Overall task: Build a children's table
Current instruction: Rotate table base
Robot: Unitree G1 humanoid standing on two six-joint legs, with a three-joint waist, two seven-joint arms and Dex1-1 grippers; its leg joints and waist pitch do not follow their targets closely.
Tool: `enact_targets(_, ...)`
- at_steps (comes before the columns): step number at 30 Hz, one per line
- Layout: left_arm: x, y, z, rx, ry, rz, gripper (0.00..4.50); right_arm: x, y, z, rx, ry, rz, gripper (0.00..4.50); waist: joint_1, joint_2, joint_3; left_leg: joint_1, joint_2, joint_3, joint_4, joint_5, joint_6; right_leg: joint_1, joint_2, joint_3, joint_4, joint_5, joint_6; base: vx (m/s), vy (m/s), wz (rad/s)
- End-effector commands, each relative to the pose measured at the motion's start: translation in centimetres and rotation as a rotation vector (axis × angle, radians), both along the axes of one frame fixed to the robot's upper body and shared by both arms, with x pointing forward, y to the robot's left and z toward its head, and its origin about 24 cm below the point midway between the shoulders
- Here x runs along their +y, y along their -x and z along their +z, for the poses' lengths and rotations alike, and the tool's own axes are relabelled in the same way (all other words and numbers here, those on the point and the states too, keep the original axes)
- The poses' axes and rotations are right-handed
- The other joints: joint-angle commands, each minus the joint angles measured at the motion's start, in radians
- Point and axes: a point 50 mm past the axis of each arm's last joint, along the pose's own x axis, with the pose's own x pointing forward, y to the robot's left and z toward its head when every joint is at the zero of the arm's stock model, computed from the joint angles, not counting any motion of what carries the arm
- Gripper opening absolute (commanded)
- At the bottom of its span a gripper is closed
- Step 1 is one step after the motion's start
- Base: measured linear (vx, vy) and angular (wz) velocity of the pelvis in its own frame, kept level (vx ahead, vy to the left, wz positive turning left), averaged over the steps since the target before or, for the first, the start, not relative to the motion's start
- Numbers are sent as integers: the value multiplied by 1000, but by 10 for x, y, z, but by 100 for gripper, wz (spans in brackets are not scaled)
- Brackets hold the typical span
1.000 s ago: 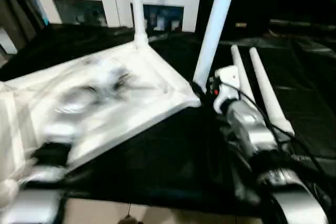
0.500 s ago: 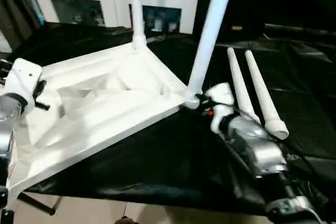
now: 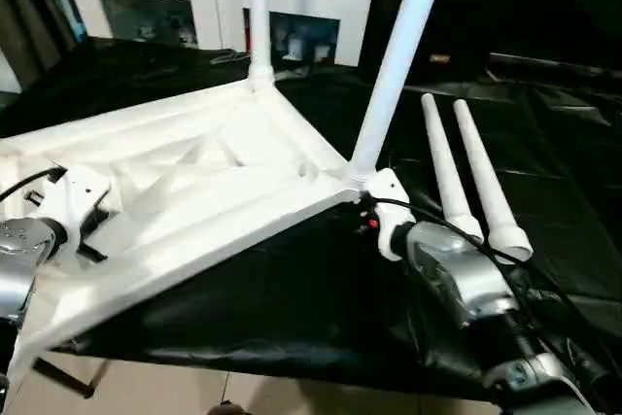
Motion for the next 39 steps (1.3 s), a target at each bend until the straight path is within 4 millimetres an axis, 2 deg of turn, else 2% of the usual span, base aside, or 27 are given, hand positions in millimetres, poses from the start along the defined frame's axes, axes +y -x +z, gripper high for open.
enact_targets(1,-12,2,-3,61,37,-84,0,3,-7,3,-19,-15,-15,179,-4,37,-63,25,27,-12,-83,-260,-73,41,-75,54,-73,-86,-195,0,0,0)
enact_targets(2,-15,3,-4,79,46,-118,0,6,-9,2,-19,-21,-14,179,-5,35,-63,24,26,-13,-83,-262,-74,42,-75,55,-73,-86,-198,0,0,0)
enact_targets(3,-15,3,-4,81,47,-121,0,6,-9,2,-19,-21,-14,155,-7,35,-63,24,26,-12,-84,-259,-74,43,-72,55,-72,-82,-199,0,0,0)
enact_targets(4,-21,4,-3,102,60,-178,0,10,-13,1,-19,-20,-13,149,-6,40,-63,26,26,-12,-83,-257,-75,41,-71,54,-71,-68,-200,0,0,0)
enact_targets(5,-25,4,-2,110,66,-228,0,12,-16,1,-22,-16,-13,146,-9,37,-64,25,24,-12,-84,-255,-77,44,-70,53,-70,-66,-205,0,0,0)
enact_targets(6,-27,4,-1,113,68,-250,0,13,-17,1,-23,-14,-13,146,-6,38,-64,27,25,-12,-83,-253,-77,43,-72,53,-70,-66,-206,0,0,0)
enact_targets(8,-32,6,0,134,88,-287,0,15,-20,1,-23,-12,-13,111,-7,36,-65,26,26,-11,-82,-242,-76,45,-70,54,-66,-48,-209,0,0,0)
enact_targets(9,-44,11,4,170,135,-406,0,18,-24,4,-33,-12,-12,108,-5,33,-65,27,26,-10,-83,-240,-73,44,-72,54,-68,-47,-210,0,0,0)
enact_targets(10,-44,11,4,170,135,-406,0,18,-24,4,-33,-12,-12,108,-7,35,-66,24,28,-13,-82,-238,-75,46,-76,54,-64,-45,-216,0,0,0)
enact_targets(12,-59,16,8,200,175,-516,0,21,-29,7,-48,-15,-4,83,-7,36,-64,27,26,-8,-82,-234,-75,44,-70,54,-65,-39,-218,0,0,0)
enact_targets(15,-78,17,10,212,203,-622,0,23,-34,11,-67,-12,-1,62,-7,35,-64,24,25,-7,-82,-226,-72,46,-69,53,-63,-28,-222,0,0,0)
enact_targets(16,-78,17,10,212,203,-622,0,23,-34,11,-67,-12,-1,52,-7,30,-65,23,25,-7,-81,-220,-69,48,-70,54,-61,-30,-224,0,0,0)
enact_targets(17,-86,18,10,219,217,-656,0,22,-36,12,-70,-11,-10,26,-7,31,-65,22,25,-6,-81,-211,-68,49,-70,54,-61,-27,-222,0,0,0)
enact_targets(18,-97,17,10,221,238,-699,0,20,-37,13,-73,-8,-21,26,-7,29,-64,23,25,-5,-81,-208,-67,49,-70,54,-62,-26,-220,0,0,0)
enact_targets(19,-108,15,10,219,258,-736,0,18,-39,13,-76,-6,-30,15,-7,33,-66,24,23,-5,-79,-201,-67,49,-68,54,-60,-22,-220,0,0,0)
enact_targets(22,-114,13,9,217,270,-755,0,17,-39,13,-77,-5,-34,7,-7,30,-67,22,22,-4,-78,-192,-67,51,-67,53,-60,-13,-217,0,0,0)
enact_targets(24,-129,1,7,178,255,-787,0,12,-40,13,-80,3,-39,7,-8,35,-66,21,20,-4,-77,-197,-68,52,-65,54,-62,-19,-210,0,0,0)
enact_targets(25,-131,-1,7,171,252,-790,0,11,-40,12,-81,4,-40,7,-7,34,-68,23,20,-2,-74,-195,-67,52,-66,56,-63,-11,-211,0,0,0)
enact_targets(28,-141,-22,7,67,218,-751,0,7,-42,12,-93,14,-57,7,-6,44,-69,21,17,-4,-71,-194,-67,53,-63,54,-65,-3,-209,0,0,0)
enact_targets(30,-146,-34,8,8,196,-715,0,2,-44,14,-113,27,-83,7,-8,37,-70,17,17,-5,-72,-194,-62,60,-64,54,-63,-7,-208,0,0,0)
enact_targets(31,-149,-44,9,-41,178,-672,0,-2,-46,16,-135,41,-118,7,-7,40,-70,18,17,-5,-70,-189,-62,58,-63,54,-64,-9,-204,0,0,0)
enact_targets(32,-150,-48,9,-62,168,-653,0,-5,-47,18,-145,48,-136,7,-4,45,-73,22,16,-4,-66,-186,-62,56,-62,54,-64,4,-203,0,0,0)
enact_targets(33,-150,-53,10,-86,150,-630,0,-8,-49,19,-159,57,-160,7,-5,42,-74,17,16,-7,-66,-173,-60,62,-64,54,-60,20,-204,0,0,0)
enact_targets(35,-149,-61,10,-125,95,-588,0,-15,-52,25,-193,70,-218,7,-5,46,-73,12,17,-11,-67,-154,-58,64,-65,51,-58,32,-202,0,0,0)
enact_targets(36,-147,-66,11,-149,57,-556,0,-19,-54,29,-214,77,-255,7,-5,47,-74,13,15,-10,-65,-152,-59,62,-62,50,-60,33,-200,0,0,0)
enact_targets(37,-147,-66,11,-149,57,-556,0,-19,-54,29,-214,77,-255,7,-5,43,-76,13,14,-9,-63,-141,-59,66,-62,51,-56,53,-198,0,0,0)
enact_targets(39,-143,-75,11,-197,-11,-499,0,-28,-57,37,-241,112,-336,7,-8,45,-77,12,14,-10,-62,-127,-54,66,-62,50,-54,73,-197,0,0,0)
